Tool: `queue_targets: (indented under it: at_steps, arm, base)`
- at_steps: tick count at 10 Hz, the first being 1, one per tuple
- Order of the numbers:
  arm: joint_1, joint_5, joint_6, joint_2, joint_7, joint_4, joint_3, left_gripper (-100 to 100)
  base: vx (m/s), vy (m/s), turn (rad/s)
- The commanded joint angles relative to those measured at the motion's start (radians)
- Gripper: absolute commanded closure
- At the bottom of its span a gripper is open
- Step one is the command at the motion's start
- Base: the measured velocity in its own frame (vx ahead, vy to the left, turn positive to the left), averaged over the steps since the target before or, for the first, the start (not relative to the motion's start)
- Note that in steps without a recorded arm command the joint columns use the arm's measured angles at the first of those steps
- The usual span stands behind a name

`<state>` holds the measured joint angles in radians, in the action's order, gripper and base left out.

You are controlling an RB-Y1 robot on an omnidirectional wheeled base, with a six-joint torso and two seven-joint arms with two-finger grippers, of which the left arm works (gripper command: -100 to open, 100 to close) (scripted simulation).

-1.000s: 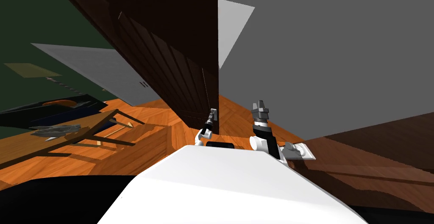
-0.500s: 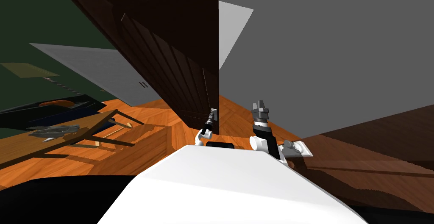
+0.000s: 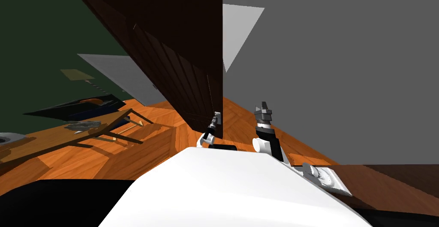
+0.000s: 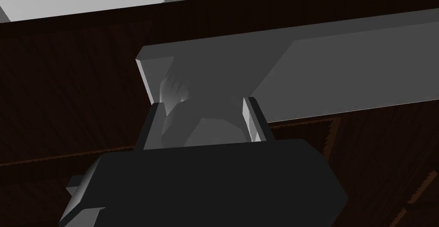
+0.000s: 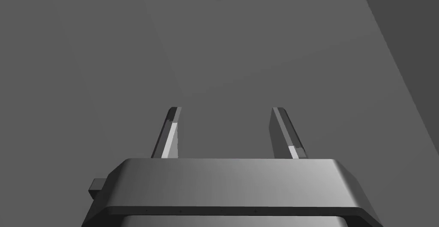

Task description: Push the door open

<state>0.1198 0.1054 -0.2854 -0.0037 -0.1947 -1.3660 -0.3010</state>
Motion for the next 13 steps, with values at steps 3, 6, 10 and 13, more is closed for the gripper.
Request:
queue_targets:
  at_steps: [3,6,10,13]
  arm:
    - [0.045,0.035,-0.010,0.027,-0.042,-0.048,-0.035,100]
    - [0.094,0.044,-0.014,0.043,-0.069,-0.088,-0.089,-100]
    - [0.165,0.039,-0.026,0.025,-0.096,-0.129,-0.164,-100]
    - [0.209,0.036,-0.034,-0.034,-0.112,-0.155,-0.210,-100]
  base:
    - [0.198,-0.064,0.241]
    - [0.122,-0.042,0.221]
    - [-0.195,0.088,0.077]
    - [-0.159,0.023,0.076]
